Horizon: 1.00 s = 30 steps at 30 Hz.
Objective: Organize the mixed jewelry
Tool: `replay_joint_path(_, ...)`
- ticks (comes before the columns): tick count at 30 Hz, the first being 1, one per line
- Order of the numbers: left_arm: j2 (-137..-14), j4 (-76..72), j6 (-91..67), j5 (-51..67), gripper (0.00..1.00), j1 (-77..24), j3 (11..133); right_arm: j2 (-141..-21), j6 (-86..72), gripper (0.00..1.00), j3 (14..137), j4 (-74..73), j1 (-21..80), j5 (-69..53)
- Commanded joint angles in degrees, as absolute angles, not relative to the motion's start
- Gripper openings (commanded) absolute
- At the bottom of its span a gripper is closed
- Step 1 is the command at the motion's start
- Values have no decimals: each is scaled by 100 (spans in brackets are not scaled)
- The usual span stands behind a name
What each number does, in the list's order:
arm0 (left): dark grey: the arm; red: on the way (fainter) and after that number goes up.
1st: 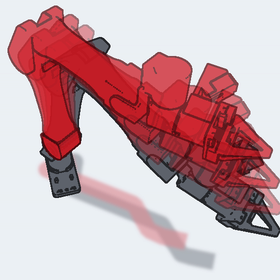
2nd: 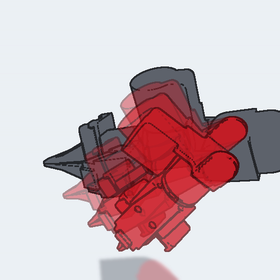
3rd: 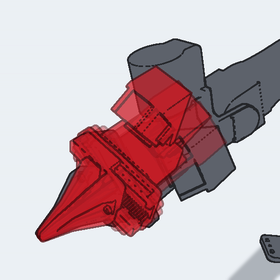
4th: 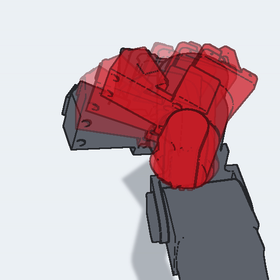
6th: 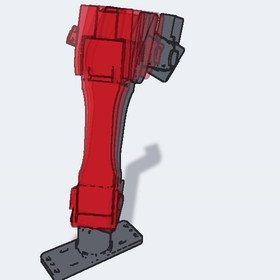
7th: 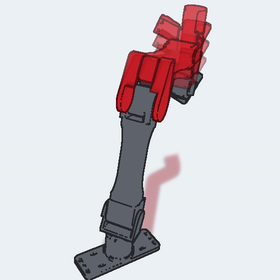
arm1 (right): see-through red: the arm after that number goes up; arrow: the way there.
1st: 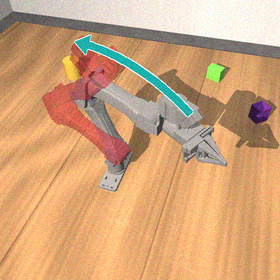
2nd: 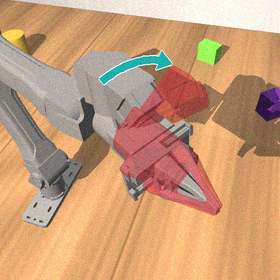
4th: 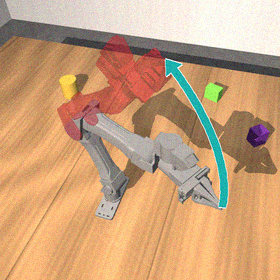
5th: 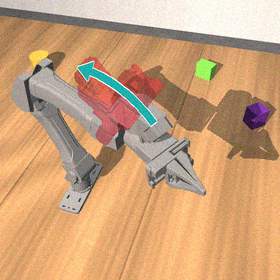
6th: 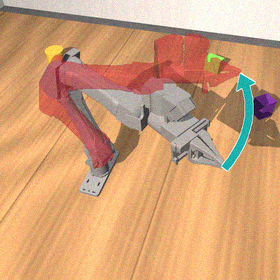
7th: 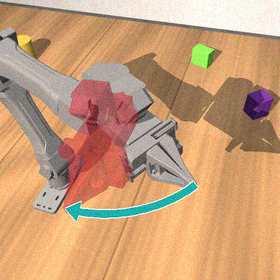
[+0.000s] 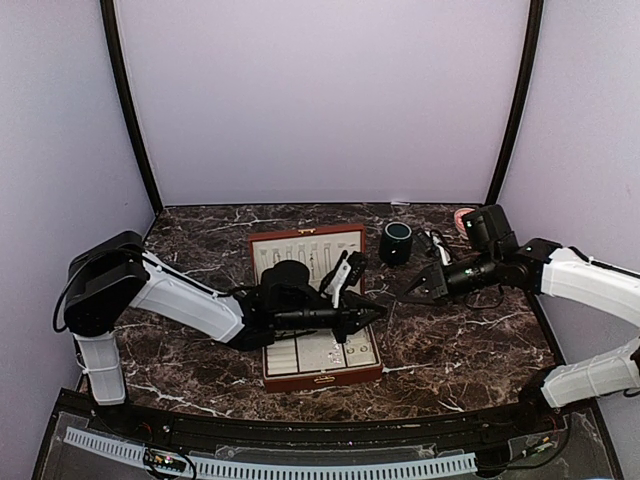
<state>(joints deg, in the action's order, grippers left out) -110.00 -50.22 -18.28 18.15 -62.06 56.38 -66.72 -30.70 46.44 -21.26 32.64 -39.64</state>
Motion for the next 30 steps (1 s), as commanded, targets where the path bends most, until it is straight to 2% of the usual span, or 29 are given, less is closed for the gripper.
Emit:
replay_joint_path(1,-10779,-4823,-1848,1505,7,-6240,5755,-6521,-2966,0,4555,-1922,3248,-4205)
replay_joint_path(7,-11051,-4720,-1841,1472,17,-6240,6033,-6471,-2964,0,4543,-1828,3250,-4343)
replay_joint_path(16,-11256,-4832,-1846,1677,21,-6240,6137,-6432,-2971,0,4486,-1830,3243,-4342)
replay_joint_path(30,-11312,-4921,-1849,1783,22,-6242,6139,-6471,-2971,0,4483,-1828,3251,-4358)
